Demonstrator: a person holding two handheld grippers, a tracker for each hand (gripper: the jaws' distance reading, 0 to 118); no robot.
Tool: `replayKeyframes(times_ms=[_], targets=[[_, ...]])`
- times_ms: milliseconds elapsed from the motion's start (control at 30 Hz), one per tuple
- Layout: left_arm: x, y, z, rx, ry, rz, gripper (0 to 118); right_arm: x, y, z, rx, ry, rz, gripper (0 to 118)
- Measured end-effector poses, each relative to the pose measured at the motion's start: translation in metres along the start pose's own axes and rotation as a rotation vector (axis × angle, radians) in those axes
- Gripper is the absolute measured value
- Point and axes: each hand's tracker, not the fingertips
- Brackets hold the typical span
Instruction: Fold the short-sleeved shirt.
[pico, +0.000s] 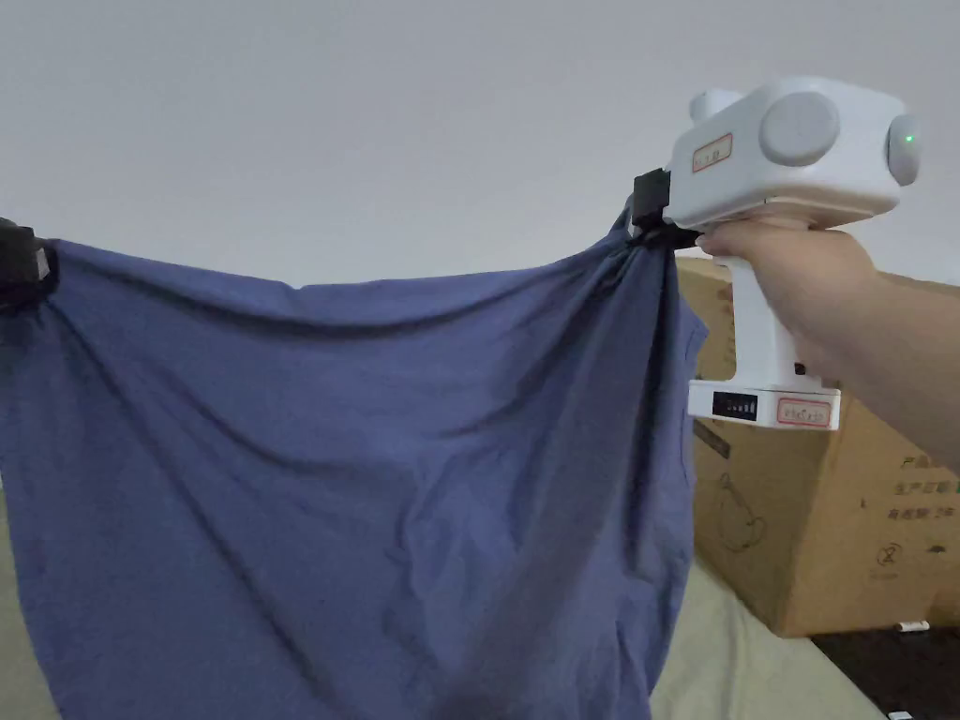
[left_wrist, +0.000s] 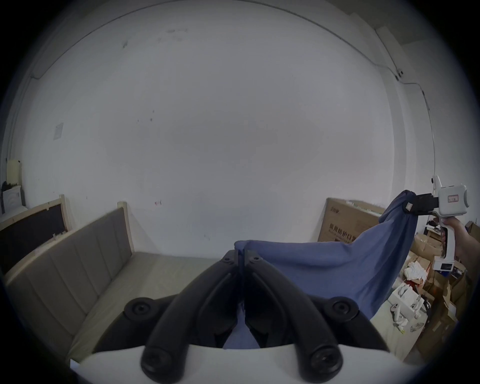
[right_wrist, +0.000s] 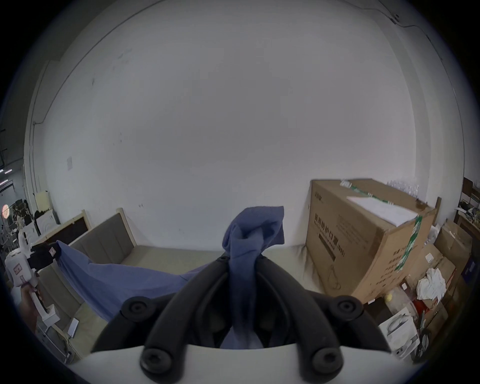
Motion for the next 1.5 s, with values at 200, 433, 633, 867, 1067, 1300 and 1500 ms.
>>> replayKeyframes(times_ms=[200, 433, 633, 867, 1067, 1300, 1500], targets=[[0.006, -0.138, -0.032, -0.264, -0.018, 0.127, 2, 0.012, -0.151, -0.05, -0.187, -0.033, -0.045, 7], [0.014, -0.309, 0.046, -0.495, -0.079, 0.215, 2, 0.036, -0.36, 0.01, -0.42, -0.003, -0.167, 7], [0.009, -0.342, 0.173, -0.435, -0.074, 0.207, 2, 0.036, -0.416, 0.164, -0.283, -0.011, -0.119, 7], [-0.008, -0.304, 0.275, -0.327, -0.035, 0.287, 2, 0.016, -0.401, 0.286, -0.217, 0.031, -0.22, 7], [-0.008, -0.321, 0.239, -0.47, -0.031, 0.22, 2, 0.011, -0.42, 0.245, -0.353, 0.012, -0.143, 7], [0.008, -0.359, 0.185, -0.532, 0.047, 0.199, 117, 0.027, -0.466, 0.164, -0.47, -0.079, -0.241, 117], [0.003, -0.355, 0.198, -0.462, 0.034, 0.226, 115, 0.018, -0.444, 0.196, -0.329, -0.044, -0.218, 117]])
